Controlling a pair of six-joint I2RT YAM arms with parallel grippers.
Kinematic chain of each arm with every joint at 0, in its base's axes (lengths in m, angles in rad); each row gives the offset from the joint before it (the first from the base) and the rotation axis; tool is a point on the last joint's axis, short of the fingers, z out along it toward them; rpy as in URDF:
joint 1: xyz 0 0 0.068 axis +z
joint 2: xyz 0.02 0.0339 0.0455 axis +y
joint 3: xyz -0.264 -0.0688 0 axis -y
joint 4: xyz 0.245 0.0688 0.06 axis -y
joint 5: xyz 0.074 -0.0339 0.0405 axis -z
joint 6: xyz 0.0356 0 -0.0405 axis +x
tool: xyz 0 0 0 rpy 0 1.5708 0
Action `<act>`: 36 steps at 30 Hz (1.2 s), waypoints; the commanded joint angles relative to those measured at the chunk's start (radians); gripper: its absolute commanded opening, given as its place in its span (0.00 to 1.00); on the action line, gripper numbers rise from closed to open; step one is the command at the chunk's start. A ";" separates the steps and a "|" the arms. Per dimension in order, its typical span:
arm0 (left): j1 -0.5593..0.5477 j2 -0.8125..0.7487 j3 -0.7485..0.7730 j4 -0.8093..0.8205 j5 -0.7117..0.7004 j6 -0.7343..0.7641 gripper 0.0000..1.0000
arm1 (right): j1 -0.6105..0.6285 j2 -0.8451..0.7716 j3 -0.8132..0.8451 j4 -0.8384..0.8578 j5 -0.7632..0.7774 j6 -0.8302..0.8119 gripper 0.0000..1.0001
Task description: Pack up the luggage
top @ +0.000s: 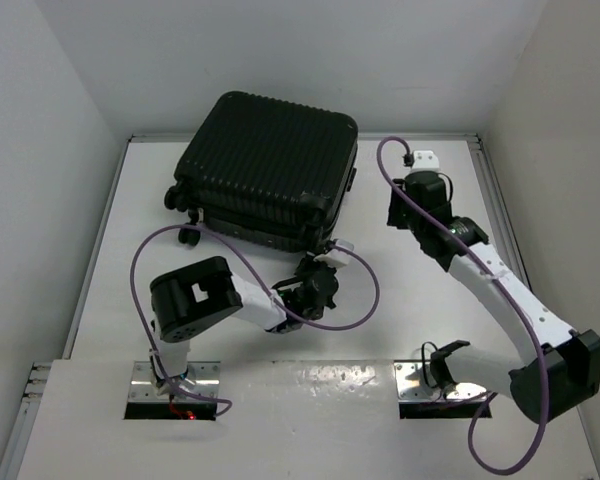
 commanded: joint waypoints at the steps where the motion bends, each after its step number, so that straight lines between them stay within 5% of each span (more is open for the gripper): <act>1: -0.032 0.054 0.035 -0.081 0.132 -0.064 0.00 | -0.101 -0.027 -0.054 0.028 -0.172 0.010 0.36; 8: -0.021 0.076 0.124 -0.197 0.173 -0.124 0.00 | -0.303 0.143 -0.023 0.131 -0.281 0.045 0.15; 11: 0.005 0.076 0.165 -0.320 0.164 -0.165 0.00 | -0.381 0.234 0.057 0.172 -0.442 0.094 0.19; 12: 0.005 0.076 0.178 -0.320 0.173 -0.154 0.11 | -0.393 0.248 0.072 0.160 -0.488 0.102 0.29; 13: 0.005 0.065 0.178 -0.311 0.208 -0.137 0.47 | -0.395 0.272 0.084 0.154 -0.532 0.105 0.35; 15: -0.004 0.039 0.146 -0.239 0.253 -0.063 0.75 | -0.399 0.285 0.101 0.155 -0.572 0.099 0.47; 19: -0.030 -0.071 0.037 -0.093 0.413 0.016 0.93 | -0.387 0.231 0.021 0.207 -0.593 0.108 0.53; 25: -0.040 -0.335 -0.103 0.020 0.544 0.049 0.95 | -0.321 0.104 -0.097 0.195 -0.560 0.108 0.51; 28: 0.000 -0.544 -0.103 -0.152 0.531 -0.043 0.90 | -0.269 0.024 -0.161 0.185 -0.537 0.111 0.50; 33: 0.162 -0.818 0.006 -0.685 0.457 -0.235 0.81 | -0.144 -0.104 -0.282 0.214 -0.499 0.151 0.47; 36: 0.293 -0.884 0.065 -0.869 0.330 -0.295 0.82 | -0.009 -0.145 -0.333 0.257 -0.331 0.165 0.49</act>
